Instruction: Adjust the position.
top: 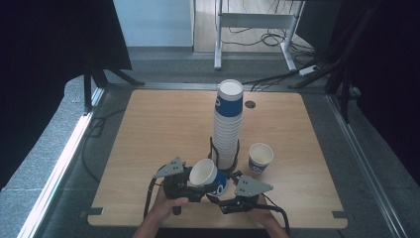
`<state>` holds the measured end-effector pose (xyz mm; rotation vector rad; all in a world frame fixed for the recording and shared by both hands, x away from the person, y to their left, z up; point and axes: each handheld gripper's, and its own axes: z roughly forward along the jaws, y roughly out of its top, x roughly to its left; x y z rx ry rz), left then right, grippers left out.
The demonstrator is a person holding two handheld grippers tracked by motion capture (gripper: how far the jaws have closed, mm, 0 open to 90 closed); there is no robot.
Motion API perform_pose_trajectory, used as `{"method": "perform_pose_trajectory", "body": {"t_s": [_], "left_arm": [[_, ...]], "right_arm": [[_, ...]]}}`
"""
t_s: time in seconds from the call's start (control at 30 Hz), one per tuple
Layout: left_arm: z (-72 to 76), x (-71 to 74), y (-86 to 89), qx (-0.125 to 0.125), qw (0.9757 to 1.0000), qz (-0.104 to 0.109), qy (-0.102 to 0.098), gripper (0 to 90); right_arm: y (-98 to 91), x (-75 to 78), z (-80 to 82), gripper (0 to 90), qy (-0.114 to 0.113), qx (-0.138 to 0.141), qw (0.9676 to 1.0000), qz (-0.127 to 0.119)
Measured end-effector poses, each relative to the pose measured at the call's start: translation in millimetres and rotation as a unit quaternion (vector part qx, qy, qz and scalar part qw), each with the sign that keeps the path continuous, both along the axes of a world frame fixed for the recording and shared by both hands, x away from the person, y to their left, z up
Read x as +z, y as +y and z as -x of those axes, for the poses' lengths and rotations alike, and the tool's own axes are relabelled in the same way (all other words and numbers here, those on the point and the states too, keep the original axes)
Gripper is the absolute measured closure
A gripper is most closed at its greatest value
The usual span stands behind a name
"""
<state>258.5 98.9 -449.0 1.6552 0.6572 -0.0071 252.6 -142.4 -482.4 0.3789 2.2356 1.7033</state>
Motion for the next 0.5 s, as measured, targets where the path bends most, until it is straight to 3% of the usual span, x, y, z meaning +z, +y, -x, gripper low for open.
{"method": "perform_pose_trajectory", "body": {"t_s": [0.13, 0.3, 0.4, 0.5], "left_arm": [[-0.2, 1.8, 2.8, 0.007, 1.0, -0.004, -0.005, 20.1], [2.3, 6.7, 4.8, 0.023, 0.999, -0.029, -0.024, 20.2], [5.2, 9.8, 3.8, 0.038, 0.9962, -0.065, -0.044, 20.2], [7.9, 11.1, 0.1, 0.05, 0.9912, -0.106, -0.061, 20.1]], "right_arm": [[-0.2, 0.2, -0.4, 23.5, -0.001, -0.004, 1.0, 0.005], [-3.8, 1.2, -1.5, 22.2, 0.0, -0.011, 0.9999, 0.006], [-7.0, 2.7, -2.1, 21.8, 0.0, -0.016, 0.9999, 0.005], [-9.5, 3.9, -2.3, 21.1, -0.001, -0.021, 0.9998, 0.007]]}}
